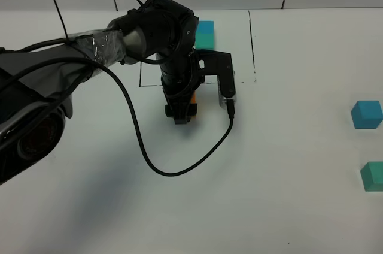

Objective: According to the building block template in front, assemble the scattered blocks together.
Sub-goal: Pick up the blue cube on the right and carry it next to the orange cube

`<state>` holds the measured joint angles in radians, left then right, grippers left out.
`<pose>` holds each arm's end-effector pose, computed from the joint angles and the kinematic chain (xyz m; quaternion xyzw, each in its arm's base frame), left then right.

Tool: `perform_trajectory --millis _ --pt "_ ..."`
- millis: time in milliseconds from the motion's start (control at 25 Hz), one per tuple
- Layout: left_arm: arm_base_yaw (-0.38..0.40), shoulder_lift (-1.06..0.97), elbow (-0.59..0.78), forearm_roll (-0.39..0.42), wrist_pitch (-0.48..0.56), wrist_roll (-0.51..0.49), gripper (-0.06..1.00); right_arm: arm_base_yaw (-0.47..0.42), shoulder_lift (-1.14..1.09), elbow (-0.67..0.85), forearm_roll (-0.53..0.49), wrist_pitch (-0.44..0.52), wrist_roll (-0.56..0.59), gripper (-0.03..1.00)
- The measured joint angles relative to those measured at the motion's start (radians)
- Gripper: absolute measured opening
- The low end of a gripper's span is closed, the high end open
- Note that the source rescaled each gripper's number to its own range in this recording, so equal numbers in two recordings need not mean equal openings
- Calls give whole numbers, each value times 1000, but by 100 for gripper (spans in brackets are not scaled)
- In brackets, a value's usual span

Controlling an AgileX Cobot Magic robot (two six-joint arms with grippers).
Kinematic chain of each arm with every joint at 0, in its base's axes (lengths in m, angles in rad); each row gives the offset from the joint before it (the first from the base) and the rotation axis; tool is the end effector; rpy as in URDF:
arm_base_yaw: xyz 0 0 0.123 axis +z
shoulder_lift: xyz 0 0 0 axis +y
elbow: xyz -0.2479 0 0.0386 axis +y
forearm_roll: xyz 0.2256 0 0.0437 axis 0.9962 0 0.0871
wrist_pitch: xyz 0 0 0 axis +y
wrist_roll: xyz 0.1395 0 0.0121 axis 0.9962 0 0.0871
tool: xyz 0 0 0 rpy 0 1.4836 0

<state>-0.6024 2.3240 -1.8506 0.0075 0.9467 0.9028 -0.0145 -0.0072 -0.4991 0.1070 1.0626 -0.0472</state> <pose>0.3724 -0.2550 0.0774 0.6800 0.7235 0.0210 0.1168 0.0526 0.0123 0.2446 -0.0162 0.8507 0.0373 0.5241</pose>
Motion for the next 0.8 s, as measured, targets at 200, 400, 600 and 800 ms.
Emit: perform_trajectory --millis 200,400,600,800 --pt "1 -96 0 5 19 -105 95 0 0 0 0 0 0 73" --pt "63 -214 0 11 60 -335 96 0 0 0 0 0 0 73" --pt "211 -303 0 18 112 -519 97 0 0 0 0 0 0 73" --pt "370 -376 21 -8 175 -651 97 0 0 0 0 0 0 73"
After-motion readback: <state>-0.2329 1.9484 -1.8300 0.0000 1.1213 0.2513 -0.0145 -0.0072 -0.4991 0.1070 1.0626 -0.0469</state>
